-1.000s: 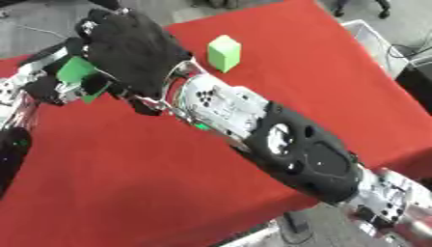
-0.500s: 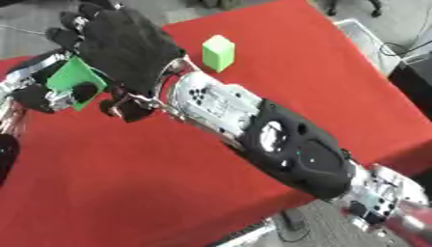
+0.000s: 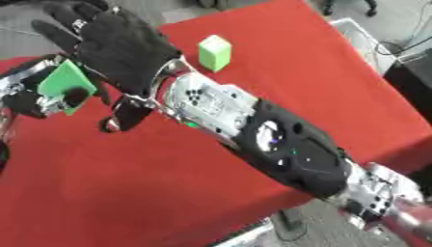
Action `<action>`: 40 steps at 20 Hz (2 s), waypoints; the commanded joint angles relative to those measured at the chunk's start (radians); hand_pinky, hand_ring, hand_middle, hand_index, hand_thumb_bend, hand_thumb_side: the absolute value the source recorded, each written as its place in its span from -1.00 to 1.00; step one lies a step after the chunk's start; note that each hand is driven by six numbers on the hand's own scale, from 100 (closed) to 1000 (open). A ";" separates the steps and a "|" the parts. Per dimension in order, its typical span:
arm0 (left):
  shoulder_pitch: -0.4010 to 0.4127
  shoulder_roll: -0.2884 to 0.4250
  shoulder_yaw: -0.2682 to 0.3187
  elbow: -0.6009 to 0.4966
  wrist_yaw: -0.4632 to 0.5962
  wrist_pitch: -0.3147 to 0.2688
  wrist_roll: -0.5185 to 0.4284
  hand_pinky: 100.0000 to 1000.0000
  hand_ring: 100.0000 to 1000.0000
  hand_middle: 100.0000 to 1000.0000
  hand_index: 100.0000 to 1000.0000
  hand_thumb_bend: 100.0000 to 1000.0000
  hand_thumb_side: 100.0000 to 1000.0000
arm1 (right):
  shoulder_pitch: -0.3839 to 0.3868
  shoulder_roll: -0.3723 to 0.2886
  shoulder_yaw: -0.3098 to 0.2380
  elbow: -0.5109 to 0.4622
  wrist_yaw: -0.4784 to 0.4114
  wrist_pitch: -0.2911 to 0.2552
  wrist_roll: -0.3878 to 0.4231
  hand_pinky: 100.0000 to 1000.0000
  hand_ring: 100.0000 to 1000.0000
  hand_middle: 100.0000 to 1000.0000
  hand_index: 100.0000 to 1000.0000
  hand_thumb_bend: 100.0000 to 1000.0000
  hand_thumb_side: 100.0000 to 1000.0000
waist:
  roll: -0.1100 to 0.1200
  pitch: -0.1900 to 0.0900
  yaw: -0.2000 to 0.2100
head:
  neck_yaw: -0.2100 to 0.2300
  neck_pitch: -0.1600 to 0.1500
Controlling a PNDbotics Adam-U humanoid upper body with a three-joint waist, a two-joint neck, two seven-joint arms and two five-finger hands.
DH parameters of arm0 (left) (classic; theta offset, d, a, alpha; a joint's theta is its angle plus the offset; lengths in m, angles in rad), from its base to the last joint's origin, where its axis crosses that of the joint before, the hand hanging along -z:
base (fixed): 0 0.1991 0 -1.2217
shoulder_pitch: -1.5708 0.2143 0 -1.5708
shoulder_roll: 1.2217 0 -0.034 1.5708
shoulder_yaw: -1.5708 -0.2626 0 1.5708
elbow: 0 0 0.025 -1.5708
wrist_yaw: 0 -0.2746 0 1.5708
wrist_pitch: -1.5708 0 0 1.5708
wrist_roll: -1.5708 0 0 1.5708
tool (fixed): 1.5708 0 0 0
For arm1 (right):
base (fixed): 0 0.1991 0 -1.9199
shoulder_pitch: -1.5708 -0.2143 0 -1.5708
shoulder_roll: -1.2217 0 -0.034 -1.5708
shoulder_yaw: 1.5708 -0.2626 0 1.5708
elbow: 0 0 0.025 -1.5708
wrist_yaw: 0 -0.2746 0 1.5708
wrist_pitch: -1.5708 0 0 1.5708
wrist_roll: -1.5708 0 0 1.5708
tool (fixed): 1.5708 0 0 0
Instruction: Pick up the objects with one hand, pass them to the other hand, and then place them into the box on the other side of the table.
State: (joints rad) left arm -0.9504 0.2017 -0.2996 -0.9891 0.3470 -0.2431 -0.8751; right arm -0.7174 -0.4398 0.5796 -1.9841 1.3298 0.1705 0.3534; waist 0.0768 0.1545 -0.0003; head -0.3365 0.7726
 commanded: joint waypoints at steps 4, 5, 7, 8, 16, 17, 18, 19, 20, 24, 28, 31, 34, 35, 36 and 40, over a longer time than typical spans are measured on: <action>0.033 0.257 0.115 0.142 -0.053 -0.345 -0.032 0.07 -0.82 -0.97 -0.09 -1.00 -0.98 | 0.015 -0.047 -0.006 -0.016 0.012 0.011 0.041 -1.00 0.73 0.94 1.00 0.35 -0.26 | 0.015 -0.039 0.021 | 0.082 -0.003; 0.054 0.308 0.148 0.177 -0.069 -0.401 -0.032 0.07 -0.81 -0.95 -0.07 -1.00 -1.00 | 0.019 -0.054 -0.007 -0.016 0.010 0.011 0.049 -1.00 0.73 0.94 1.00 0.32 -0.25 | 0.020 -0.043 0.023 | 0.130 -0.003; 0.100 0.406 0.220 0.256 -0.103 -0.520 -0.032 0.06 -0.81 -0.95 -0.07 -1.00 -1.00 | 0.026 -0.065 -0.010 -0.016 0.009 0.011 0.058 -1.00 0.73 0.93 1.00 0.31 -0.25 | 0.029 -0.049 0.025 | 0.223 -0.003; 0.119 0.446 0.252 0.298 -0.121 -0.578 -0.032 0.06 -0.80 -0.95 -0.07 -1.00 -1.00 | 0.027 -0.069 -0.012 -0.016 0.009 0.011 0.059 -1.00 0.73 0.93 1.00 0.31 -0.25 | 0.032 -0.050 0.026 | 0.256 -0.003; 0.213 0.664 0.472 0.564 -0.341 -0.664 0.113 0.07 -0.73 -0.87 -0.01 -0.84 -1.00 | 0.043 -0.083 -0.018 -0.016 0.013 0.013 0.051 -1.00 0.71 0.91 1.00 0.26 -0.22 | 0.042 -0.059 0.023 | 0.460 -0.003; 0.213 0.671 0.475 0.589 -0.403 -0.664 0.183 0.07 -0.72 -0.86 -0.01 -0.82 -1.00 | 0.045 -0.082 -0.017 -0.016 0.012 0.014 0.049 -1.00 0.71 0.91 1.00 0.25 -0.22 | 0.040 -0.060 0.021 | 0.463 -0.003; 0.209 0.674 0.473 0.611 -0.469 -0.664 0.259 0.07 -0.70 -0.84 0.00 -0.79 -1.00 | 0.045 -0.081 -0.016 -0.016 0.010 0.015 0.048 -1.00 0.71 0.90 1.00 0.25 -0.22 | 0.038 -0.060 0.019 | 0.465 -0.003; 0.204 0.675 0.469 0.632 -0.539 -0.664 0.339 0.08 -0.69 -0.83 0.01 -0.77 -1.00 | 0.045 -0.079 -0.016 -0.016 0.009 0.016 0.047 -1.00 0.70 0.90 1.00 0.25 -0.22 | 0.037 -0.060 0.016 | 0.466 -0.003; 0.198 0.673 0.462 0.653 -0.611 -0.664 0.423 0.09 -0.67 -0.80 0.03 -0.74 -1.00 | 0.045 -0.077 -0.016 -0.016 0.008 0.017 0.045 -1.00 0.70 0.90 1.00 0.24 -0.21 | 0.035 -0.060 0.013 | 0.467 -0.003; 0.175 0.661 0.420 0.723 -0.913 -0.664 0.763 0.23 -0.23 -0.44 0.28 -0.23 -1.00 | 0.046 -0.070 -0.013 -0.016 0.003 0.025 0.038 -1.00 0.69 0.89 1.00 0.22 -0.20 | 0.030 -0.057 0.000 | 0.465 -0.003; 0.163 0.664 0.371 0.795 -1.257 -0.633 1.142 0.56 0.51 0.51 0.82 0.92 -0.17 | 0.047 -0.067 -0.012 -0.016 0.002 0.031 0.033 -1.00 0.69 0.88 1.00 0.21 -0.19 | 0.027 -0.055 -0.009 | 0.466 -0.003; 0.164 0.663 0.360 0.831 -1.451 -0.562 1.403 0.60 0.59 0.63 0.88 1.00 0.00 | 0.048 -0.068 -0.010 -0.016 0.001 0.035 0.033 -1.00 0.69 0.87 1.00 0.21 -0.19 | 0.027 -0.054 -0.008 | 0.459 -0.003; 0.165 0.670 0.359 0.885 -1.518 -0.540 1.571 0.62 0.61 0.68 0.91 1.00 0.24 | 0.050 -0.069 -0.010 -0.016 0.003 0.036 0.035 -1.00 0.69 0.85 1.00 0.22 -0.18 | 0.028 -0.055 -0.005 | 0.447 -0.003; 0.166 0.673 0.356 0.901 -1.518 -0.547 1.605 0.61 0.59 0.67 0.91 1.00 0.18 | 0.050 -0.070 -0.009 -0.016 0.003 0.036 0.036 -1.00 0.69 0.85 1.00 0.22 -0.18 | 0.029 -0.056 -0.004 | 0.444 -0.003; 0.167 0.676 0.356 0.912 -1.506 -0.565 1.629 0.60 0.56 0.64 0.89 1.00 0.14 | 0.051 -0.071 -0.009 -0.016 0.003 0.036 0.038 -1.00 0.69 0.85 1.00 0.22 -0.18 | 0.029 -0.056 -0.003 | 0.443 -0.003; 0.174 0.667 0.383 0.854 -1.385 -0.655 1.585 0.54 0.44 0.52 0.84 0.86 0.16 | 0.059 -0.075 -0.009 -0.016 0.003 0.045 0.040 -1.00 0.68 0.84 1.00 0.21 -0.18 | 0.029 -0.058 0.004 | 0.421 -0.003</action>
State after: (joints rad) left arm -0.7650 0.8198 0.0741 -0.1086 -1.0716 -0.6933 0.5303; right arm -0.6479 -0.5047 0.5751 -1.9844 1.3333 0.2110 0.3932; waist 0.1050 0.1121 0.0036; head 0.0925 0.7726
